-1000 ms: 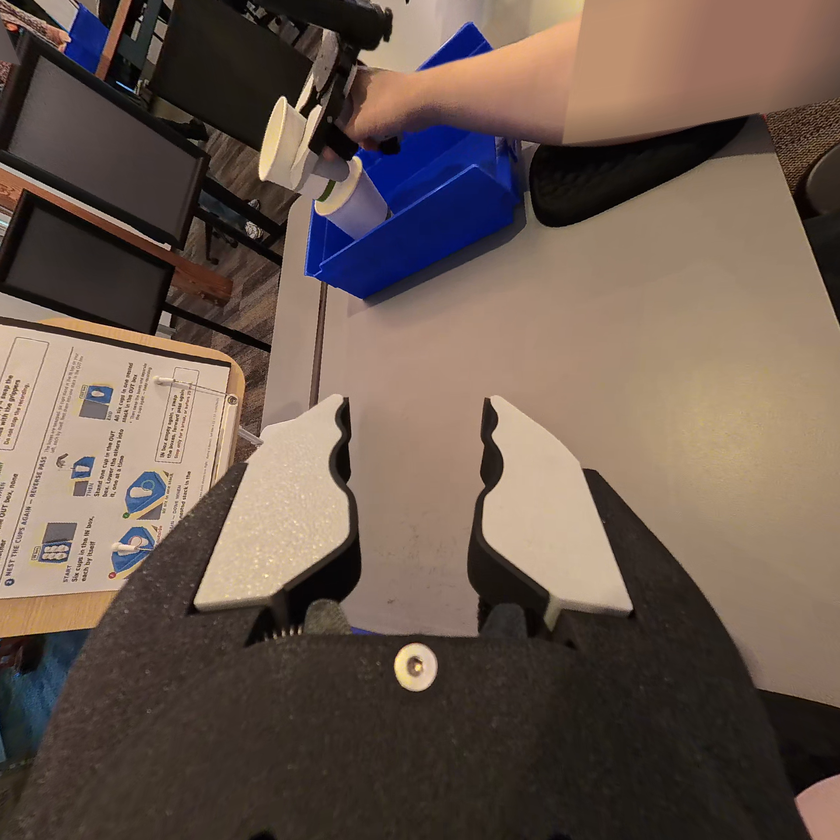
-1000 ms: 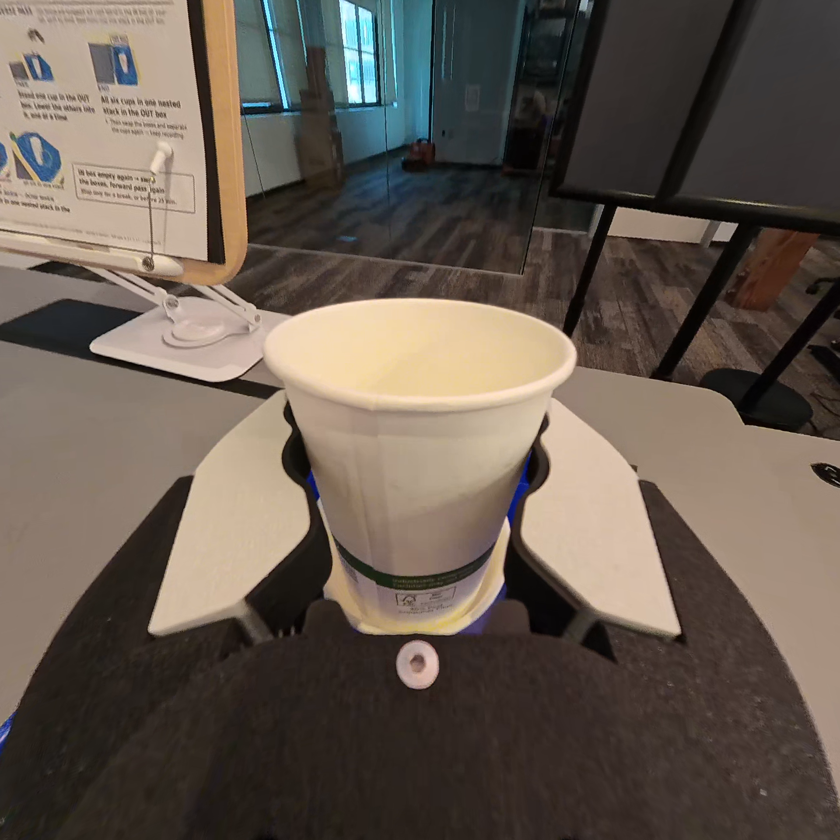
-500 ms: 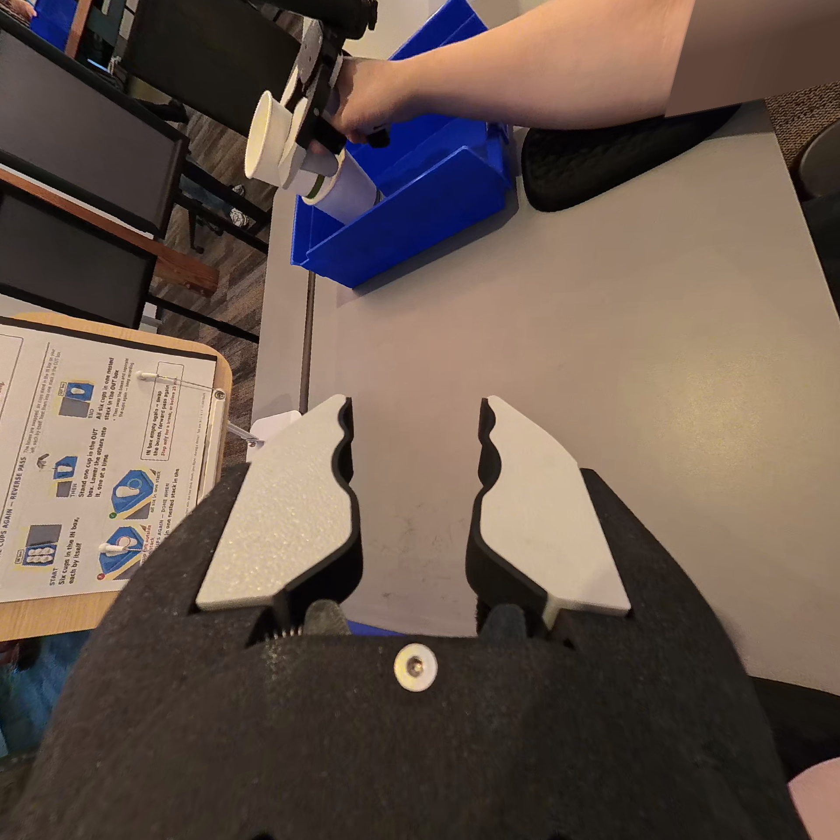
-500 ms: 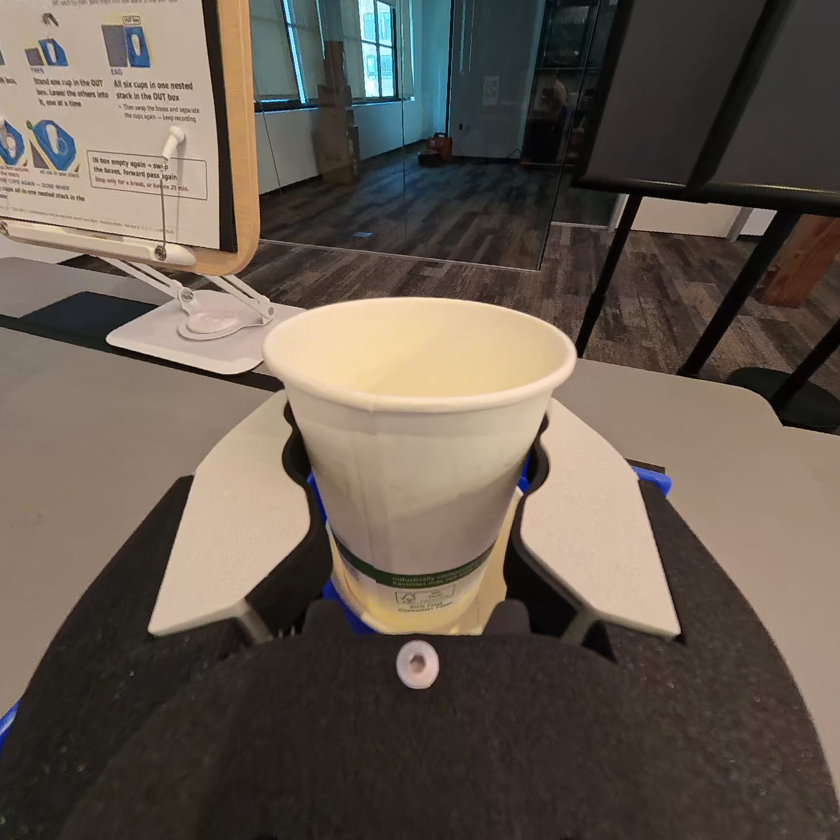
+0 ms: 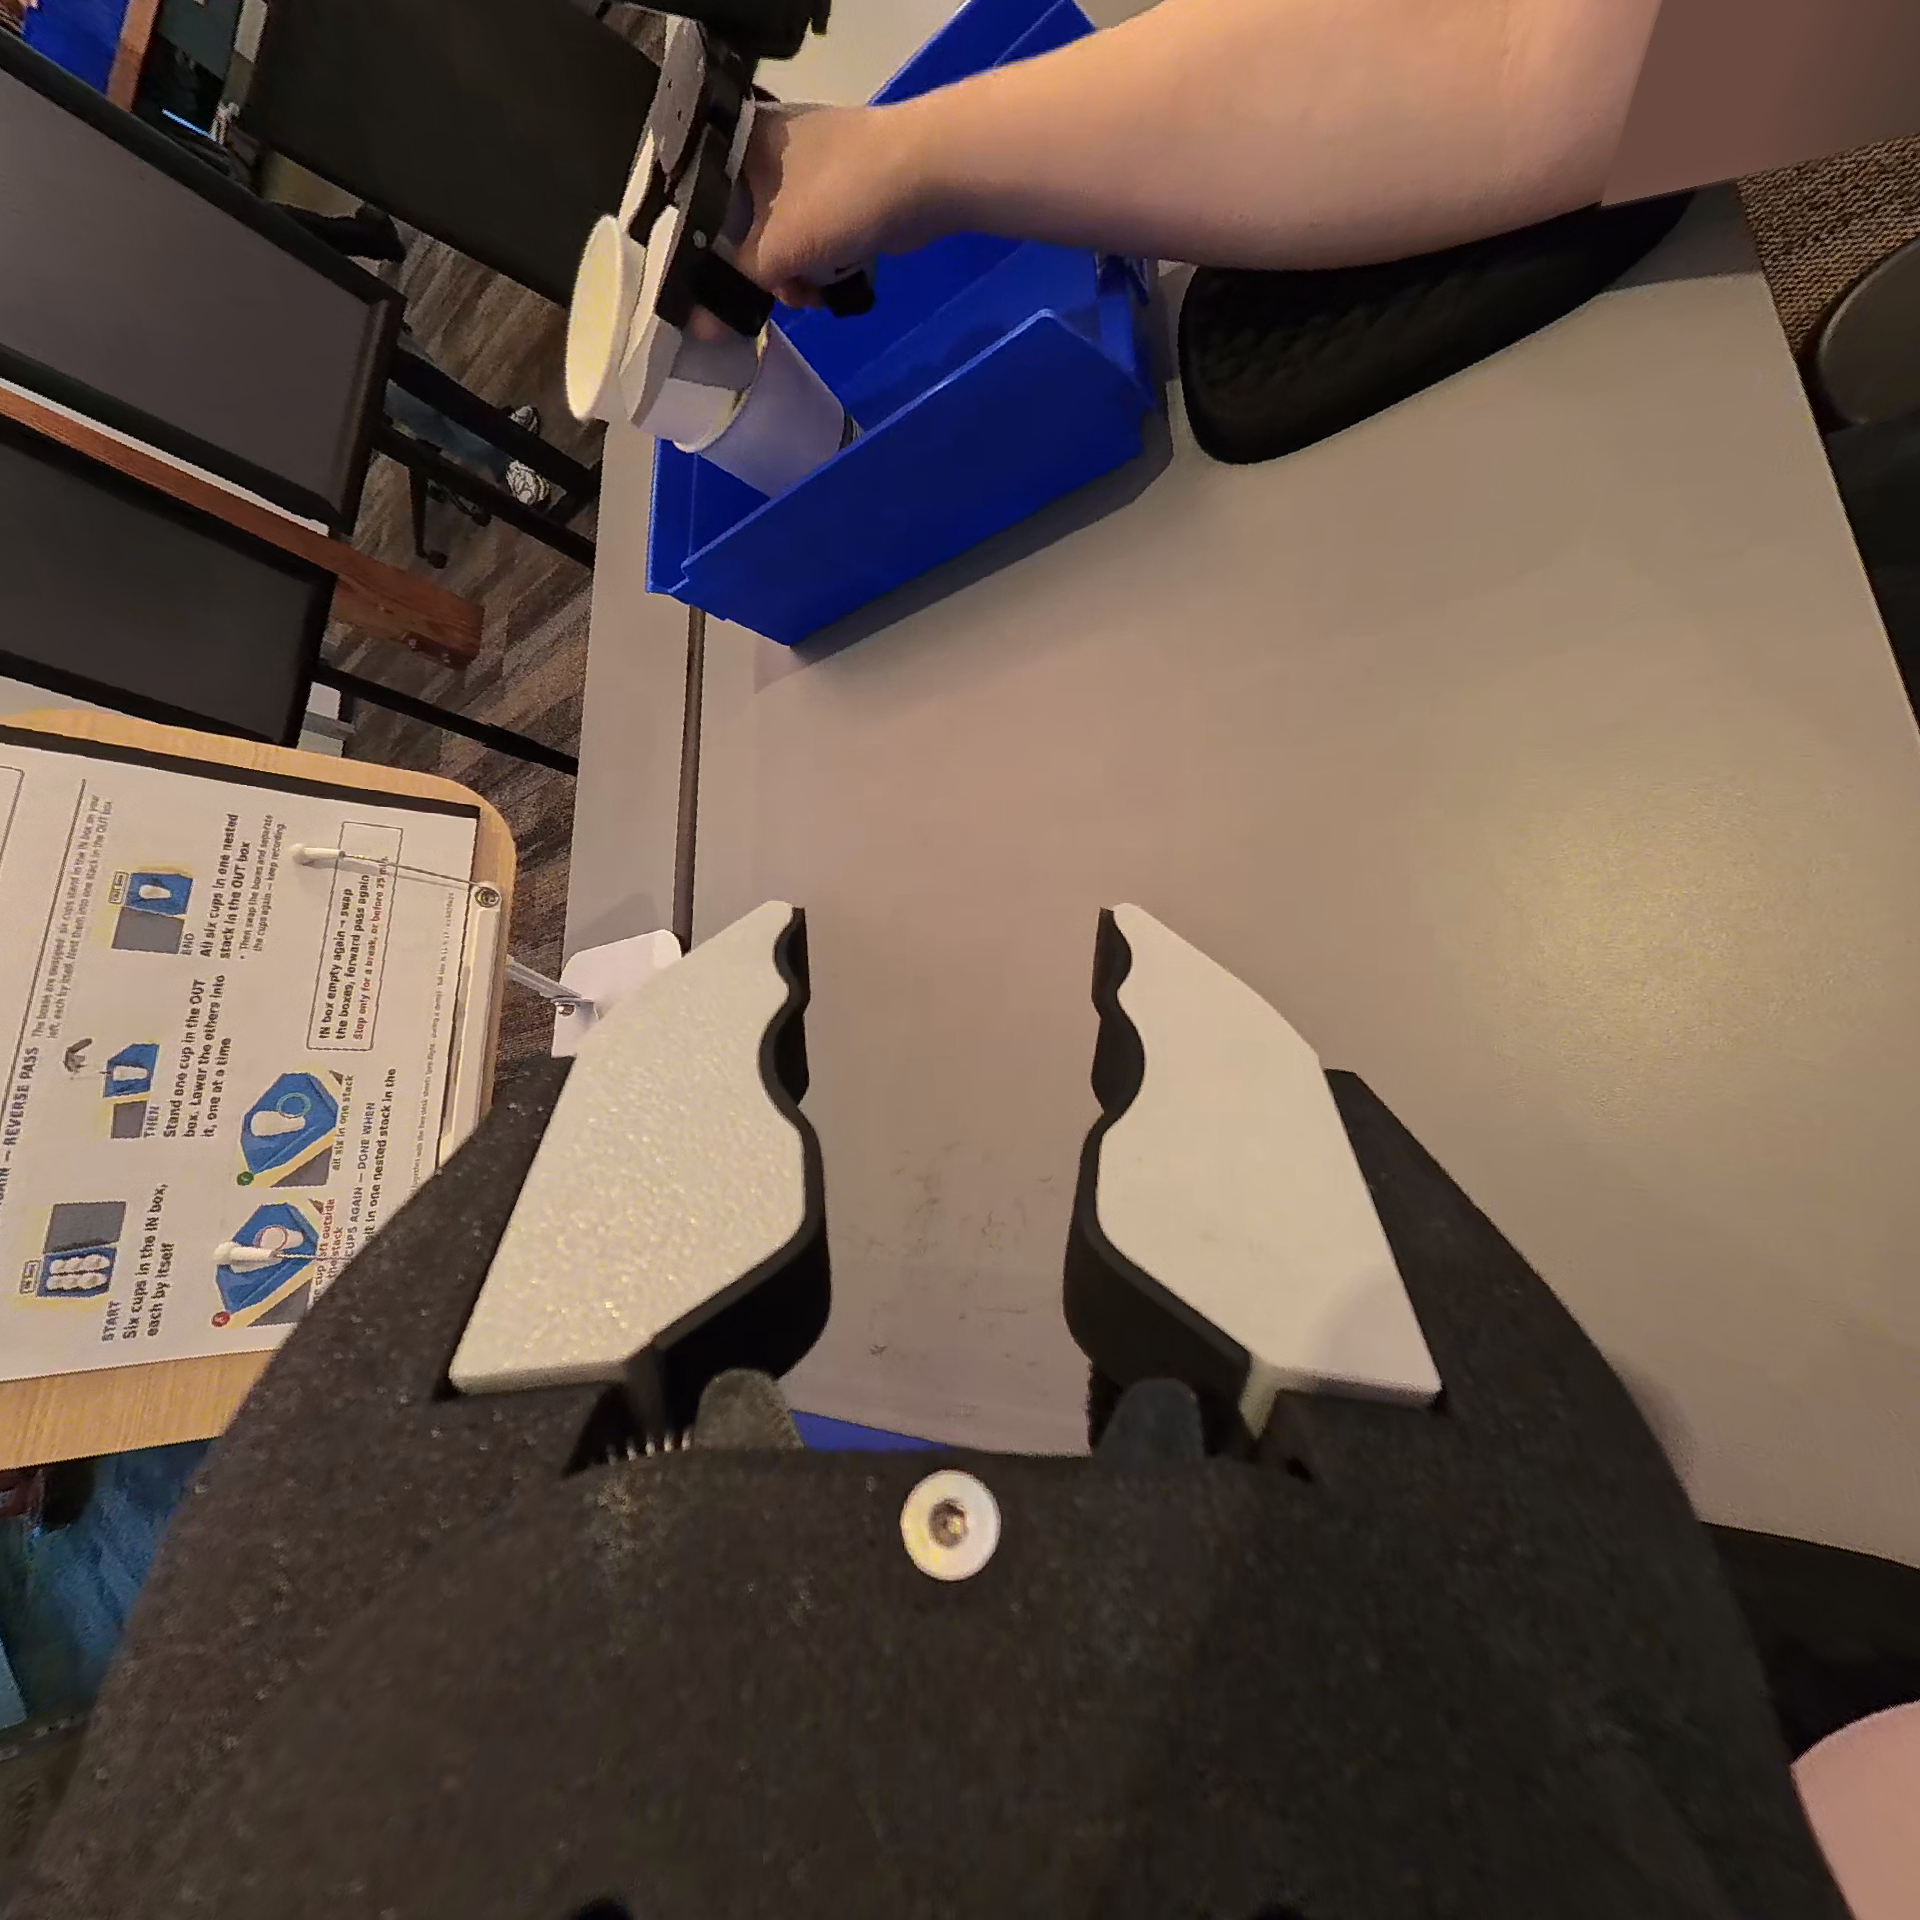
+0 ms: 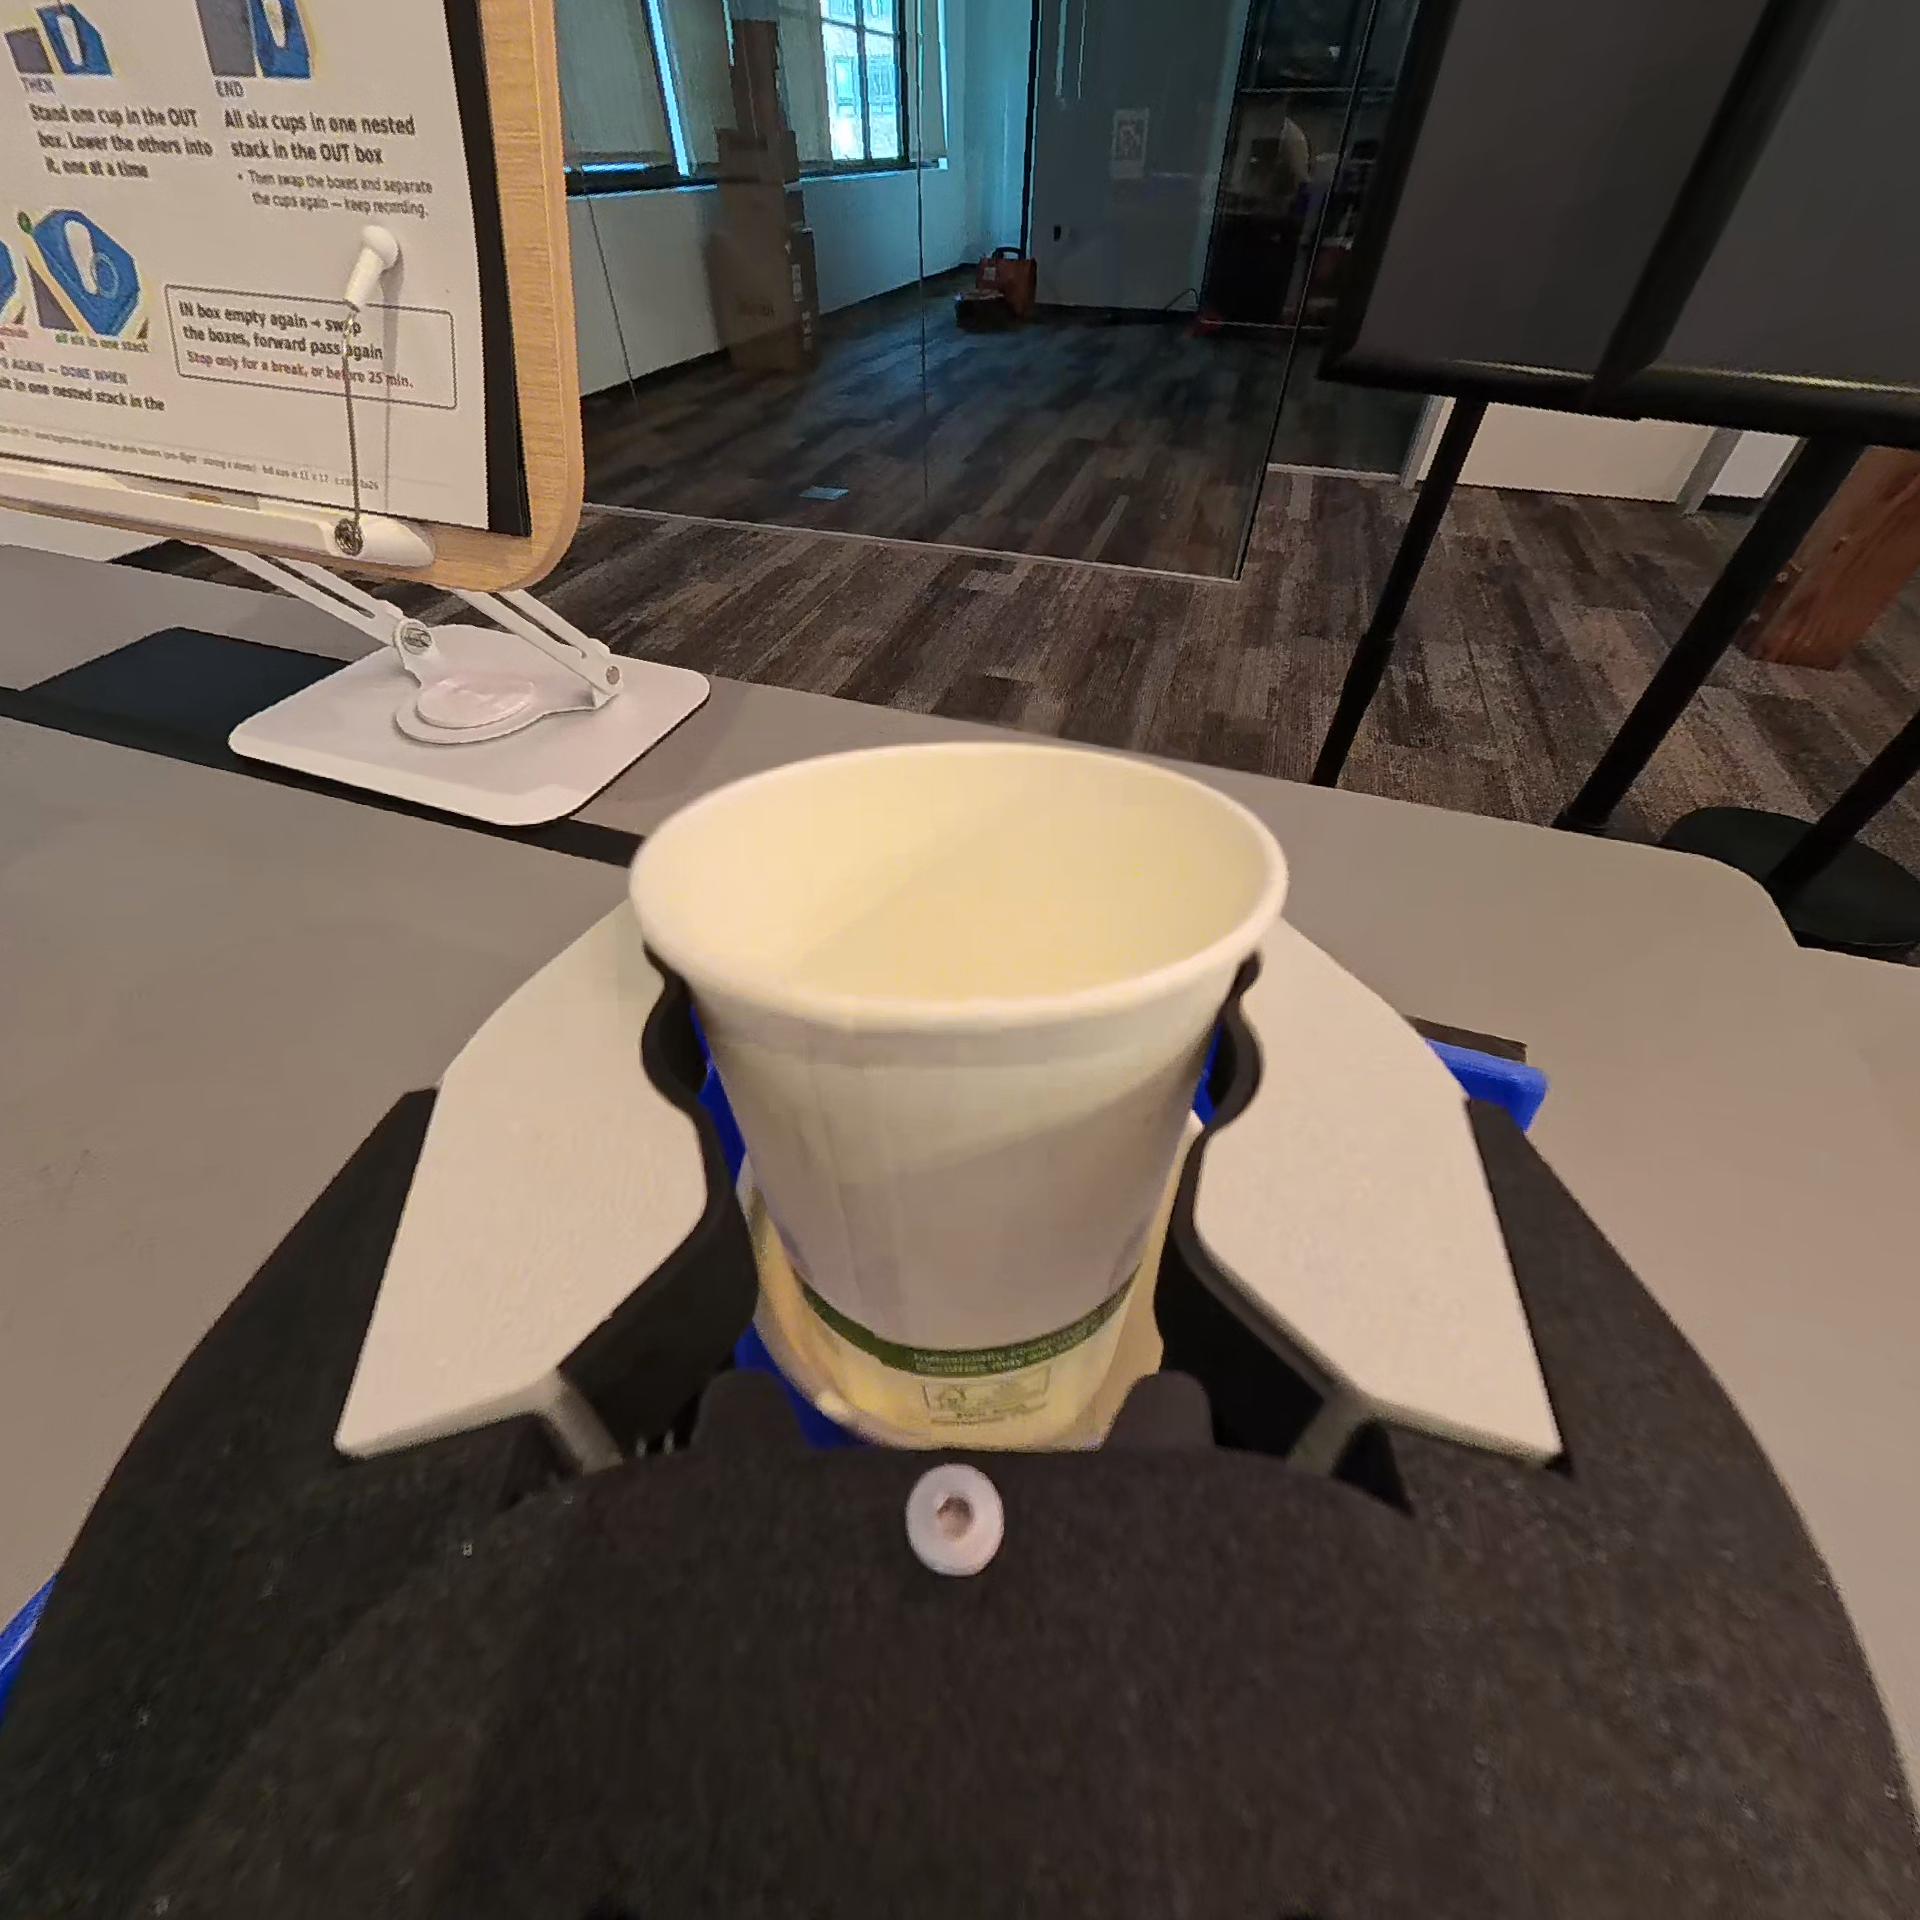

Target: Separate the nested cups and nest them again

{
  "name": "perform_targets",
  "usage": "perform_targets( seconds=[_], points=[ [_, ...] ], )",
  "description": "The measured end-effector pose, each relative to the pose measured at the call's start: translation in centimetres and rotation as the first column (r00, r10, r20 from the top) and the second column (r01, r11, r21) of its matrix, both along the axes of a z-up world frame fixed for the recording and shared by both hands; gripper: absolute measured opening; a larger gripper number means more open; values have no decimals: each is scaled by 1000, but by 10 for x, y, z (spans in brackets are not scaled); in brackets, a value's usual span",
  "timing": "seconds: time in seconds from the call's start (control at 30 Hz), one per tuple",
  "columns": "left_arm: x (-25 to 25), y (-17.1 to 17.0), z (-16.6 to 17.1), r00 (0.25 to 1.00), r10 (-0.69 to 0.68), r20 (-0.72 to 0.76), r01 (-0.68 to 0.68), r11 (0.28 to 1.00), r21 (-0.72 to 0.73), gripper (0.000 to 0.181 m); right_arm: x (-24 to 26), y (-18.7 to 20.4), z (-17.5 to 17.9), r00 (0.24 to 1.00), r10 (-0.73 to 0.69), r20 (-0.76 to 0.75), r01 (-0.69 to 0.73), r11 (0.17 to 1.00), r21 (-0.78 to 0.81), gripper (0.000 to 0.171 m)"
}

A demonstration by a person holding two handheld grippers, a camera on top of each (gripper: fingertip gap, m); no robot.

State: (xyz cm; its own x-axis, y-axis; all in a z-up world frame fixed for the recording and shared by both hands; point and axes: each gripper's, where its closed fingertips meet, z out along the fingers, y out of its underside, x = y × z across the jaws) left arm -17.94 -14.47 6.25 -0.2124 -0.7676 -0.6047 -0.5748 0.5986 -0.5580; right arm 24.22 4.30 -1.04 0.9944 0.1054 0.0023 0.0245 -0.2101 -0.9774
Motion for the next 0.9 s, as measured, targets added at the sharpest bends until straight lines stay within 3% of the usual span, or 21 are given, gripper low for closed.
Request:
perform_targets(
  seconds=[0.6,0.77,0.9],
  points=[
    [1,2,-4,1000,13,-24,-13,1000,3,49,3,-32,-19,997,-9,76,39,918,-395,99],
    [-7,11,5,998,64,10,-64,998,15,51,9,-45,-1,984,-64,166,128,903,-410,100],
    [-37,41,18,972,230,50,-232,971,59,52,6,-56,30,968,-96,232,173,924,-341,102]
  ],
)
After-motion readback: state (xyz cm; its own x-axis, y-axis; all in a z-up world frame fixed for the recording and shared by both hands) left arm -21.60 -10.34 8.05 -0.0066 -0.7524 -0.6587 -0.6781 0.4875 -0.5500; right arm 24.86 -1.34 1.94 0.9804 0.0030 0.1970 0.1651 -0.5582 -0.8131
